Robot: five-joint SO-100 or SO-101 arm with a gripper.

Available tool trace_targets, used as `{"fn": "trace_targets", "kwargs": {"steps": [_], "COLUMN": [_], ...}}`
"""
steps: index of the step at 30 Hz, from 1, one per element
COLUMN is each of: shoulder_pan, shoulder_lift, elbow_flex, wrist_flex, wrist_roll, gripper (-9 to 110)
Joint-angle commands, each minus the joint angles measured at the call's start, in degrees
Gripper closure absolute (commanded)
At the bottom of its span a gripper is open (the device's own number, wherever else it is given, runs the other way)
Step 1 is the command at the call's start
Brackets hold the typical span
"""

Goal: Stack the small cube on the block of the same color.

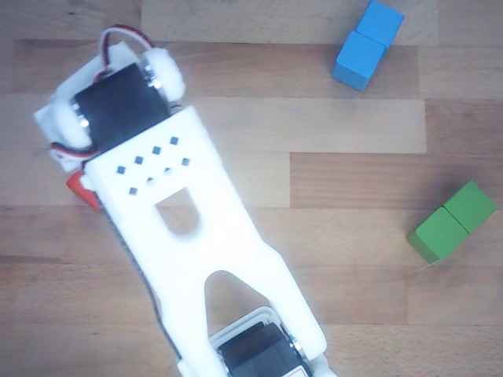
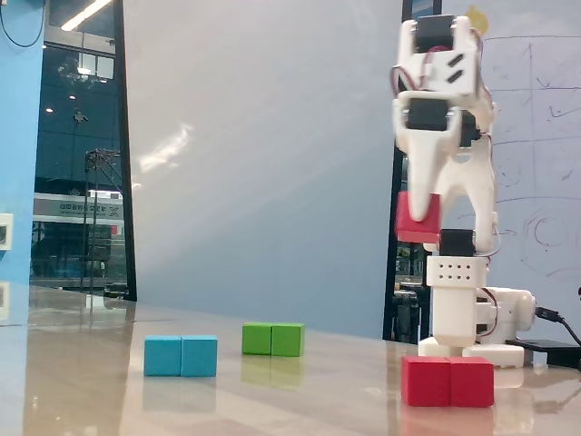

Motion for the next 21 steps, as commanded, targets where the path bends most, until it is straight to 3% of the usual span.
{"fn": "trace_targets", "kwargs": {"steps": [1, 8, 21], "shoulder_pan": [-5.4, -10.9, -4.5], "shoulder_lift": [0.7, -0.7, -10.7], "elbow_flex": [-6.0, -5.8, -5.2], "wrist_flex": [-0.4, -4.7, -9.2], "wrist_roll": [0.5, 0.4, 0.2], "gripper": [95, 95, 95]}}
